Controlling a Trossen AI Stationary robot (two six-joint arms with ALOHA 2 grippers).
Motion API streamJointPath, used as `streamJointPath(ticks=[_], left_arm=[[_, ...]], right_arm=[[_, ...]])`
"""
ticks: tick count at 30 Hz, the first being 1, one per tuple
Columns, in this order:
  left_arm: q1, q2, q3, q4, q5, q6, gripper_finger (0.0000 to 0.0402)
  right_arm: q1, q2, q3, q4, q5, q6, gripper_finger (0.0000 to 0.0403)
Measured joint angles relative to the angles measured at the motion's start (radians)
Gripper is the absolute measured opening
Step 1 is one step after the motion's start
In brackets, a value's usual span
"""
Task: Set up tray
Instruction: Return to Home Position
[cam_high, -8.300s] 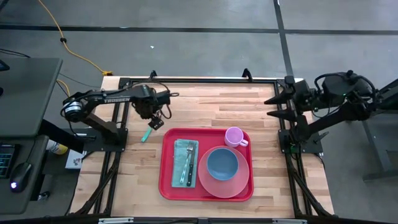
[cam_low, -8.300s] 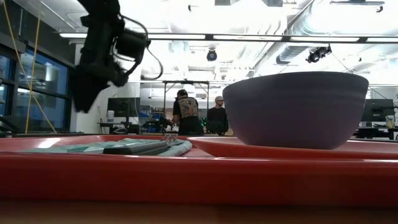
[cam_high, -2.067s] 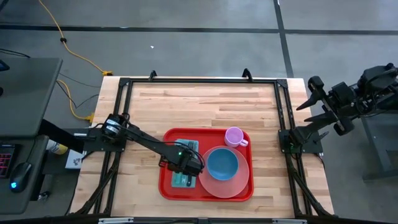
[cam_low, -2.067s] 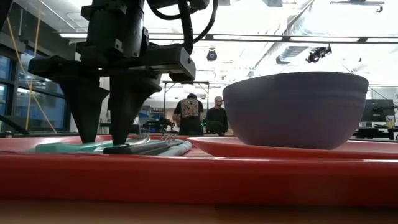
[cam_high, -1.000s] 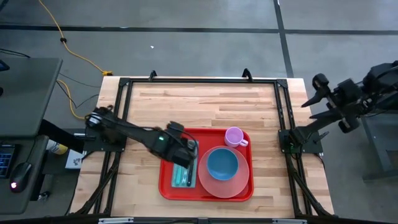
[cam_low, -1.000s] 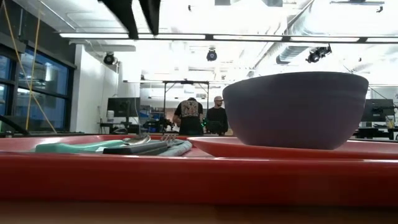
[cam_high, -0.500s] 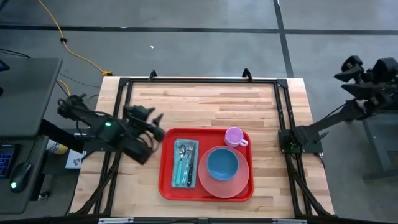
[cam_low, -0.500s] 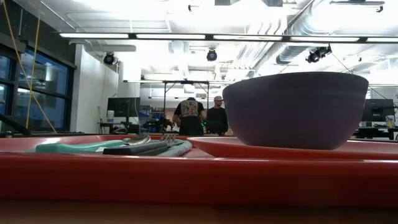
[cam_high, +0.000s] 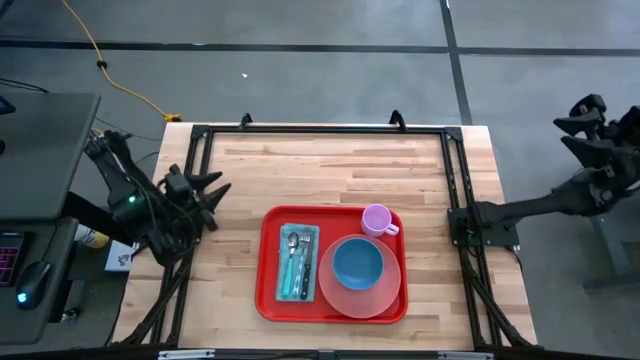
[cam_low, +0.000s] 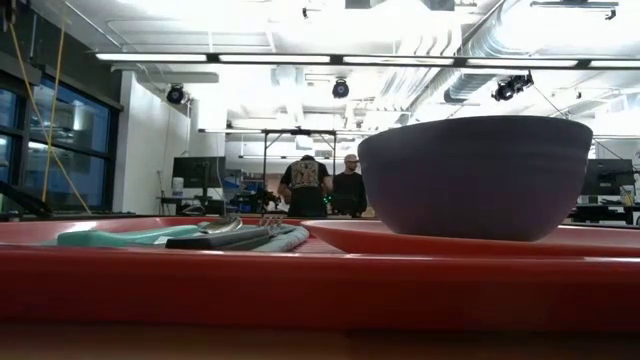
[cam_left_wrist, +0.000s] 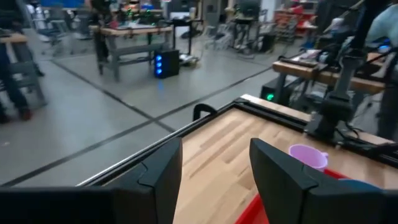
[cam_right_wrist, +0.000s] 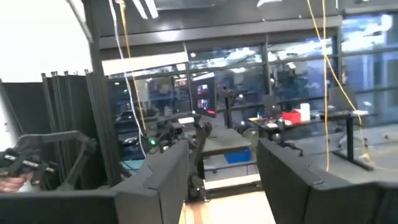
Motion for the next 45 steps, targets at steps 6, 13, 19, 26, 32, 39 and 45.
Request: streamJointPath(ticks=[6, 13, 19, 26, 32, 39, 45], left_arm=[[-0.081, -0.061, -0.150, 0.102, -0.013, -0.010, 0.0216], [-0.137, -0.070, -0.369, 0.439, -0.070, -0.047, 0.0216], [-0.126, -0.063, -0.453, 0.698, -0.030, 0.088, 0.0216], [0.050, -0.034, -0.458, 1.118, 0.323, 0.682, 0.0216], [0.348, 0.062, -0.455, 1.537, 0.800, 1.304, 0.0214], [0.510, 0.076, -0.458, 1.427, 0.926, 1.368, 0.0176], [0.513, -0.146, -0.564, 1.395, 0.816, 1.290, 0.0152]], right_arm=[[-0.108, -0.031, -0.050, 0.148, -0.234, -0.031, 0.0170], [-0.214, -0.262, -0.379, 0.413, -0.280, 0.013, 0.0170], [-0.251, -0.403, -0.711, 0.732, -0.279, 0.129, 0.0170], [-0.252, -0.339, -0.879, 0.834, -0.288, 0.179, 0.0170], [-0.252, -0.338, -1.002, 1.044, -0.424, 0.187, 0.0170], [-0.251, -0.349, -1.112, 1.049, -0.520, 0.185, 0.0170], [-0.251, -0.376, -1.262, 1.279, -0.544, 0.230, 0.0170]])
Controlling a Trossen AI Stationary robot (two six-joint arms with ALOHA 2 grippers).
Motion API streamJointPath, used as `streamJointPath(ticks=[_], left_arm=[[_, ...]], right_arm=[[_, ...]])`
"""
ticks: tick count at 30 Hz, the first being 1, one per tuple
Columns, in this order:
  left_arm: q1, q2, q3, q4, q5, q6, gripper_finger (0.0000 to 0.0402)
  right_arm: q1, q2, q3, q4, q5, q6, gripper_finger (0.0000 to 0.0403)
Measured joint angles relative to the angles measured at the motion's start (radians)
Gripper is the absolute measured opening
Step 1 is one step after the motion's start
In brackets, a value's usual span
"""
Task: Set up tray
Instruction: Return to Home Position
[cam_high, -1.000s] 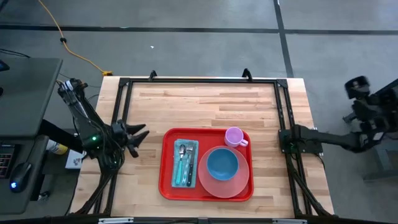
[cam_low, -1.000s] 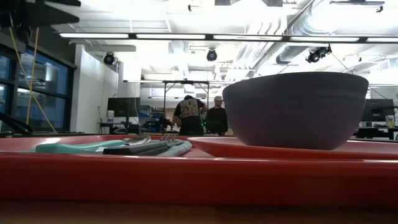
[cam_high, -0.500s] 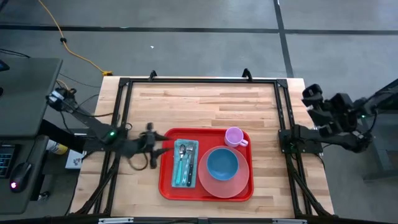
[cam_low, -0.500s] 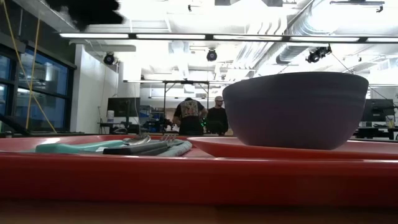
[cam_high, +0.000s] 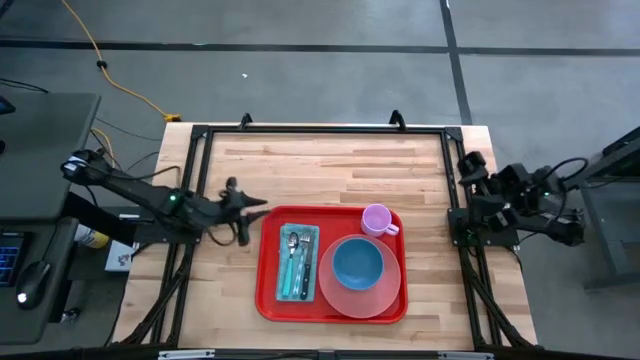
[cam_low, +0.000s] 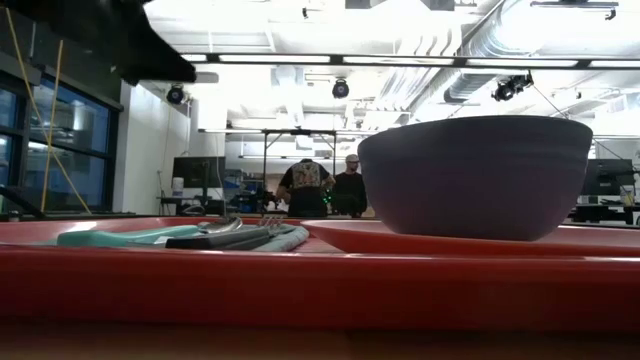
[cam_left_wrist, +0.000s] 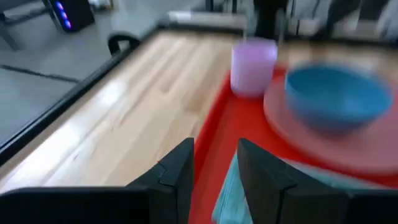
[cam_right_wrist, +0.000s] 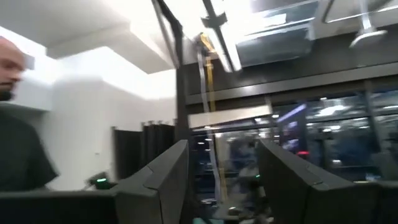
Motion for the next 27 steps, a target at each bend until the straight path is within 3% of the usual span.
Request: streamJointPath(ticks=[5, 13, 21, 27], left_arm=[[0.000, -0.210, -0.134, 0.088, -0.009, 0.006, 0.0147], [0.000, -0.427, -0.290, 0.151, -0.004, 0.042, 0.0134], [0.000, -0.453, -0.472, 0.475, 0.030, 0.087, 0.0103], [0.000, -0.414, -0.466, 0.510, -0.019, 0.146, 0.0082]], right_arm=[[0.000, -0.005, -0.087, 0.128, -0.096, 0.056, 0.0170], [0.000, -0.005, -0.135, 0.163, -0.097, 0.034, 0.0170], [0.000, -0.005, -0.133, 0.131, -0.088, 0.004, 0.0170], [0.000, -0.004, -0.133, 0.119, -0.064, -0.035, 0.0170]])
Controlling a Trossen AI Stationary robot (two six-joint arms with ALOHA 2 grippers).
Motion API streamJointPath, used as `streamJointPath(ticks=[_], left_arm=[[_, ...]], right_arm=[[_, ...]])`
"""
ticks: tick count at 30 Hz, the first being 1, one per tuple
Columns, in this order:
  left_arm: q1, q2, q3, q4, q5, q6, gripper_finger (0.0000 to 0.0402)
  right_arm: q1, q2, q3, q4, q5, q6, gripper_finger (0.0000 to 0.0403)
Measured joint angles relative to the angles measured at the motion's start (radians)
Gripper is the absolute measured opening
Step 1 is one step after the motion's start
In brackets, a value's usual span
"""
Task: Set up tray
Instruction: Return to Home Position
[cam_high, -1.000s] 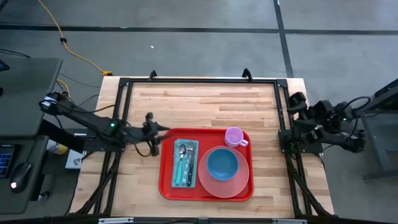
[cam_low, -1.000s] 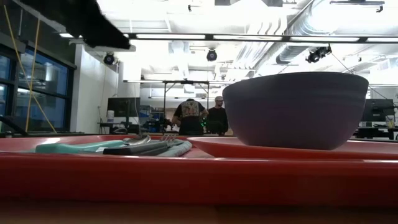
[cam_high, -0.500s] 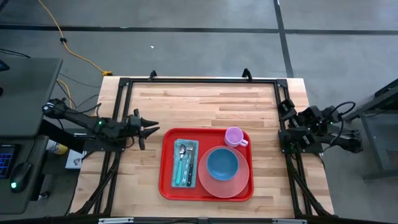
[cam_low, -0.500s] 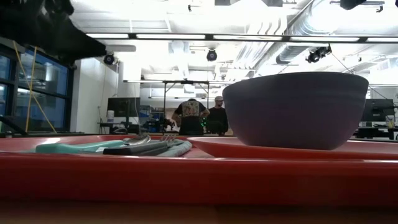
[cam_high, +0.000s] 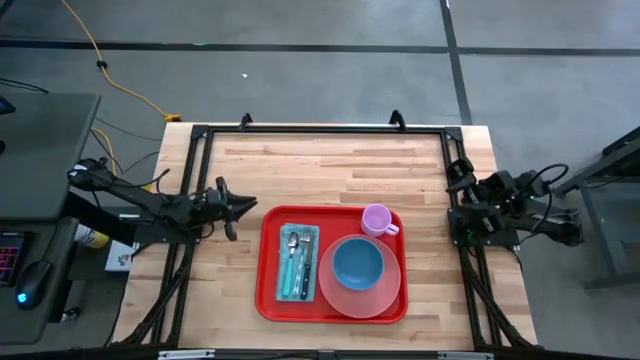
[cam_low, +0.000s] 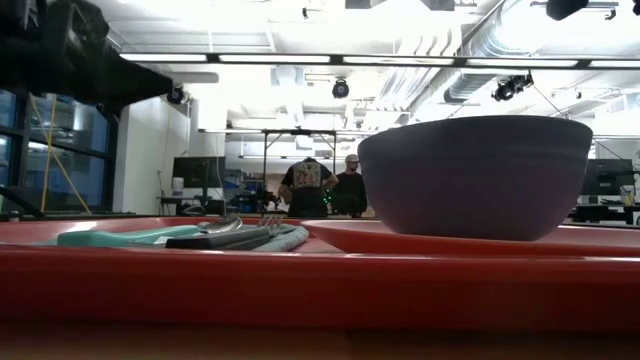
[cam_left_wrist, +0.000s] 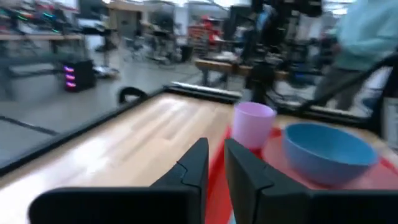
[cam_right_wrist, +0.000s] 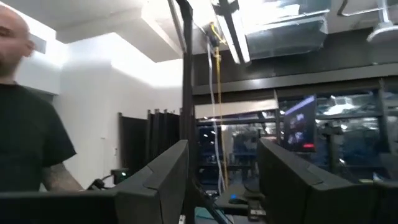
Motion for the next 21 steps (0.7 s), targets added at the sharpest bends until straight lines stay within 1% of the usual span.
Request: streamJointPath(ticks=[3, 6, 8, 10, 11, 13, 17, 19, 21], left_arm=[[0.001, 0.010, 0.000, -0.025, -0.049, 0.011, 0.0073], [0.001, 0.011, 0.000, -0.037, -0.050, 0.009, 0.0066], [0.001, 0.010, 0.000, -0.049, -0.054, -0.005, 0.0062], [0.000, 0.011, 0.000, -0.066, -0.089, -0.041, 0.0060], [0.000, 0.011, 0.000, -0.068, -0.105, -0.052, 0.0060], [0.001, 0.011, 0.000, -0.075, -0.106, -0.061, 0.0060], [0.001, 0.011, 0.000, -0.083, -0.108, -0.044, 0.0060], [0.001, 0.010, 0.000, -0.080, -0.125, -0.042, 0.0060], [0.001, 0.010, 0.000, -0.079, -0.130, -0.035, 0.0060]], right_arm=[[0.000, -0.001, 0.001, -0.067, 0.041, -0.013, 0.0170], [0.000, 0.000, 0.000, -0.131, 0.118, -0.030, 0.0170], [0.000, 0.002, 0.000, -0.170, 0.141, -0.028, 0.0170], [0.000, 0.001, -0.003, -0.211, 0.143, -0.005, 0.0170], [0.000, 0.000, -0.018, -0.205, 0.143, 0.004, 0.0170], [0.000, 0.000, -0.073, -0.156, 0.159, 0.020, 0.0170], [0.000, 0.001, -0.240, 0.086, 0.223, 0.051, 0.0170], [0.002, 0.003, -0.229, 0.074, 0.241, 0.058, 0.0170], [0.009, 0.011, -0.227, 0.099, 0.279, 0.062, 0.0170]])
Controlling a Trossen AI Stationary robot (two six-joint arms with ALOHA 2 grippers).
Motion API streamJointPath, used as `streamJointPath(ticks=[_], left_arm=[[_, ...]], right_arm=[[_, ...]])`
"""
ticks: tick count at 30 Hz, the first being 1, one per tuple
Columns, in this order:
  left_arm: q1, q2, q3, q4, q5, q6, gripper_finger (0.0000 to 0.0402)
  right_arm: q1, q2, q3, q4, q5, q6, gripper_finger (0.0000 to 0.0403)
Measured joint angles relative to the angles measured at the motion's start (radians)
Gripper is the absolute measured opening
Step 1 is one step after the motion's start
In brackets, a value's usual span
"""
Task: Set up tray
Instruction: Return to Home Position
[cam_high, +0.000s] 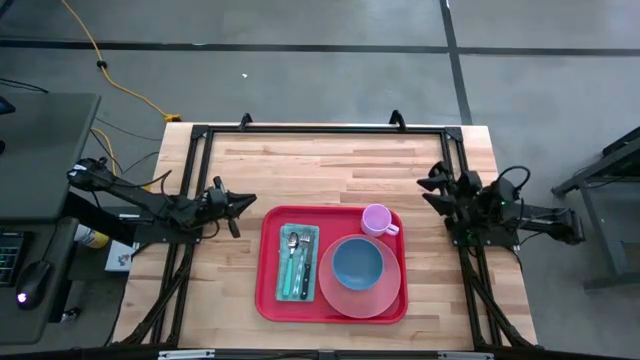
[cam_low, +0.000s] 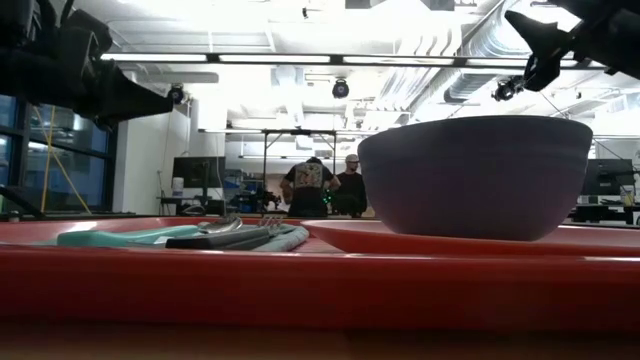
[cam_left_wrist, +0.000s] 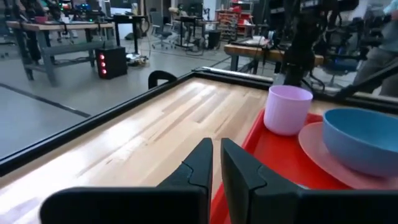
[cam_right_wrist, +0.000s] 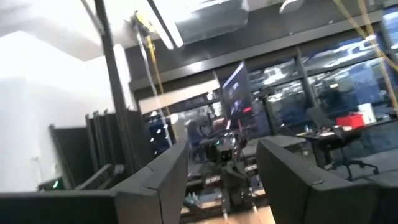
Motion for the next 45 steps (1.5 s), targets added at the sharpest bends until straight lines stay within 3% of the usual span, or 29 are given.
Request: streamJointPath(ticks=[5, 14, 45], left_arm=[[0.000, 0.006, 0.000, -0.083, -0.014, 0.037, 0.0060], [-0.001, 0.006, 0.000, -0.228, -0.027, 0.132, 0.0060], [-0.001, 0.006, 0.000, -0.245, -0.009, 0.131, 0.0060]], right_arm=[[0.007, 0.003, -0.003, 0.013, 0.052, 0.059, 0.0170], [0.007, 0.003, -0.003, 0.001, 0.050, 0.006, 0.0170], [0.007, 0.003, -0.003, 0.001, 0.049, 0.005, 0.0170]])
